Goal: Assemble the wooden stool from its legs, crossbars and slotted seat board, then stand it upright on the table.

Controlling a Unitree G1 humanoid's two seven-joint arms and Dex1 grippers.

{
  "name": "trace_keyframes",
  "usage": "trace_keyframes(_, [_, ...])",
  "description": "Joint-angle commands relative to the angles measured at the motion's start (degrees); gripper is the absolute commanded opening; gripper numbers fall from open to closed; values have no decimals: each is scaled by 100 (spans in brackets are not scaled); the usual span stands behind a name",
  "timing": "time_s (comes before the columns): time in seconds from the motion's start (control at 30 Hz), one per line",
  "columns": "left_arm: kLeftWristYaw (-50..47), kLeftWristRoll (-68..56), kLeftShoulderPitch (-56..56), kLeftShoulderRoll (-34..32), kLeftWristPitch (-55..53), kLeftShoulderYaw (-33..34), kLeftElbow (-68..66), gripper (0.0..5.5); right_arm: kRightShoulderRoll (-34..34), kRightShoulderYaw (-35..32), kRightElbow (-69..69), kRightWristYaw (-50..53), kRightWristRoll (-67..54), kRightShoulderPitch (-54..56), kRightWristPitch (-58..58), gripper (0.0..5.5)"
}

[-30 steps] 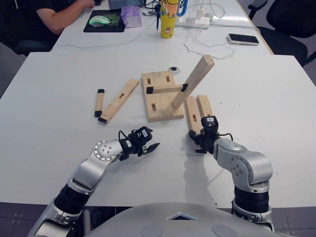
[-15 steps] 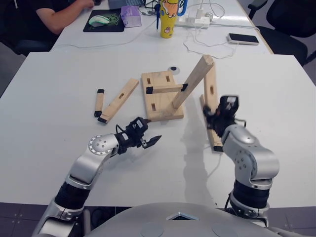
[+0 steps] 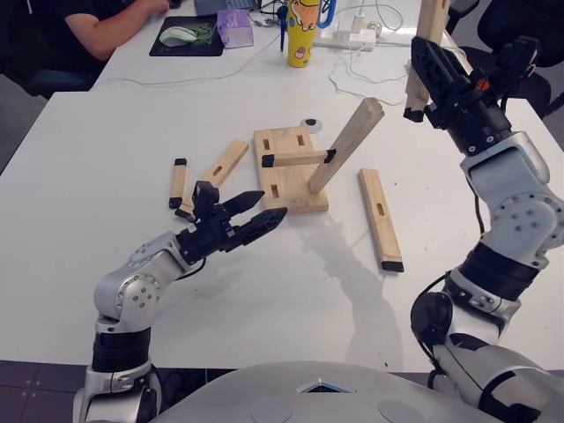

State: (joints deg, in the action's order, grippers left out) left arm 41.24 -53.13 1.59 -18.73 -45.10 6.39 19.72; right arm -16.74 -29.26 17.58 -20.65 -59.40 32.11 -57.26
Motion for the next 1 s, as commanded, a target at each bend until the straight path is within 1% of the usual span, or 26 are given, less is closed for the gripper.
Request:
trace_keyframes(0.03, [-48,-1103,502,-360,-544,487,323,493,-633,501,636,-730,-1886,-284,-1102,205])
trace_keyframes(0.23, [-290,-2129,783,-732,-973,651,597,493,-915,1013,670,-857,-2134,-838,-1134,205])
trace_keyframes(0.4, [-367,-2523,1065,-1115,-1152,784,275,493,-1310,1269,607,-1459,-2087,-1221,-1118,205])
trace_keyframes(0.47, [-339,-2564,1207,-1196,-1189,770,56,493,-1480,1344,556,-1798,-2088,-1388,-1122,205])
trace_keyframes(0.53, [-303,-2638,1358,-1229,-1238,733,-124,493,-1790,1529,613,-2277,-1772,-1619,-1083,205])
trace_keyframes(0.63, [-310,-2927,1529,-1240,-1333,735,-209,493,-1990,1718,564,-2652,-1507,-1740,-959,205])
trace_keyframes(0.87, [-126,-3020,1579,-1349,-1484,575,-174,493,-2282,2071,719,-3276,-1172,-1909,-743,205])
trace_keyframes(1.0, [-51,-2923,1574,-1381,-1512,485,-202,493,-2387,2156,754,-3492,-1101,-1969,-656,205])
